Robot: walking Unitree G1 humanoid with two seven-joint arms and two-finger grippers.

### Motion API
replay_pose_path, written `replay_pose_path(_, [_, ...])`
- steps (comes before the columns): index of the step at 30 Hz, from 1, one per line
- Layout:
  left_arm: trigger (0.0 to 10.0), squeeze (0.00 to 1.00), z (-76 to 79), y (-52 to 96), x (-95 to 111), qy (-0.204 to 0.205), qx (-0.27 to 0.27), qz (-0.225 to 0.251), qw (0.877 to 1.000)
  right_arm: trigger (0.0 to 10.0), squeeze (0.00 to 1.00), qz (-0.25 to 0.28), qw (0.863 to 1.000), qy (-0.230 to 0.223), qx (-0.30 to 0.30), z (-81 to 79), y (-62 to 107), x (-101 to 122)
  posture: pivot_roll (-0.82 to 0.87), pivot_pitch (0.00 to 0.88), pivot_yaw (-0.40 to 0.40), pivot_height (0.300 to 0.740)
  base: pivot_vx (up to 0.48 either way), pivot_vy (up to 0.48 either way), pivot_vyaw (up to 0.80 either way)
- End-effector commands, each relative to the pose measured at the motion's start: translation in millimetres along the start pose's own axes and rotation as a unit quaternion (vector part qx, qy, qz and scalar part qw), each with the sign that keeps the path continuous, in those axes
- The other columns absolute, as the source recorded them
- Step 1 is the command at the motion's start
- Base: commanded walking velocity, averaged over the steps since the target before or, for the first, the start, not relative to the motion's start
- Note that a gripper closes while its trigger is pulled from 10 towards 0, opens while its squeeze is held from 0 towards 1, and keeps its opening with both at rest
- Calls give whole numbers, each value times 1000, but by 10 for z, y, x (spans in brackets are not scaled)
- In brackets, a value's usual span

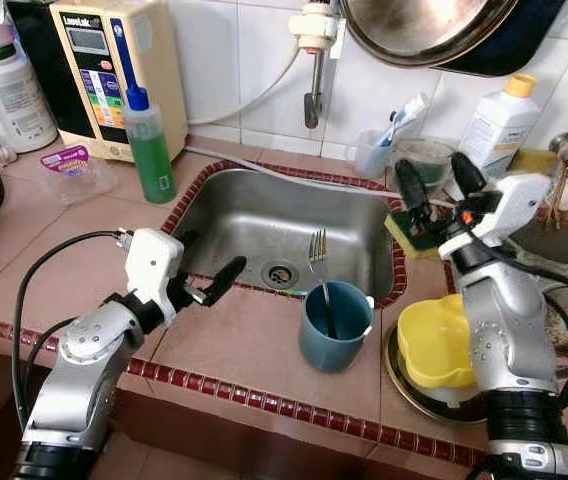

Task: Kitchen organization

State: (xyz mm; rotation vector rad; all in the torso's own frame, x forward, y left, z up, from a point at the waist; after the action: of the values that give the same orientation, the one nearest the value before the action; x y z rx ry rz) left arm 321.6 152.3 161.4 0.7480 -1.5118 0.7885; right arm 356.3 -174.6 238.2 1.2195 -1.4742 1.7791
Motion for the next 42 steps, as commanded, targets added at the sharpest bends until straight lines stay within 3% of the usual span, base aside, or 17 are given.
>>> replay_pose_path(1, [10000,0,-59,13,65,-5,14,15,1000,10000,0,20,1000,7,5,-18,6,131,-74,21,6,740,0,0,0])
replay_pose_path(7, [10000,0,-136,46,109,5,59,41,997,10000,0,36,999,13,-29,39,76,242,-80,21,9,740,0,0,0])
replay_pose_path(16, [10000,0,-99,8,173,-5,49,55,997,10000,0,22,999,17,-28,1,95,192,-83,29,17,740,0,0,0])
replay_pose_path(22, [10000,0,-237,53,333,-21,96,96,990,10000,0,8,998,39,-49,25,179,123,-85,37,25,740,0,0,0])
replay_pose_path(23, [10000,0,-257,85,370,-19,127,112,985,10000,0,6,997,42,-70,42,225,109,-93,47,32,740,0,0,0])
replay_pose_path(26, [10000,0,-195,124,390,-16,156,126,980,10000,0,5,994,37,-103,24,311,86,-95,51,34,740,0,0,0])
replay_pose_path(36, [10000,0,-185,121,396,-50,189,138,971,10000,0,1,993,36,-114,-31,303,54,-91,53,39,740,0,0,0])
replay_pose_path(39, [10000,0,-106,62,392,-103,193,132,967,10000,0,-8,991,36,-128,-17,312,8,-81,56,37,740,0,0,0])
replay_pose_path(42, [10000,0,-48,34,346,-98,186,125,970,10000,0,-18,990,36,-133,-26,319,-42,-87,49,42,740,0,0,0])
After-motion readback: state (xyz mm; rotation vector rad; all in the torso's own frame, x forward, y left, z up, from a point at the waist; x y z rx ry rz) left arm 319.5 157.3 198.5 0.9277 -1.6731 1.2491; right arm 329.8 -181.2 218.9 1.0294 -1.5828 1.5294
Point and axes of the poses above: a point about 5 cm out from each wrist's last joint towards the gripper, its own y axis pointing back from the gripper into the wrist, its own x axis along the axis of the wrist's last joint, z = x × y, the point moved 3 cm from there along -y, pointing out of the wrist towards the gripper, and after that the axes turned 4 degrees about y, right-handed, at the moved point
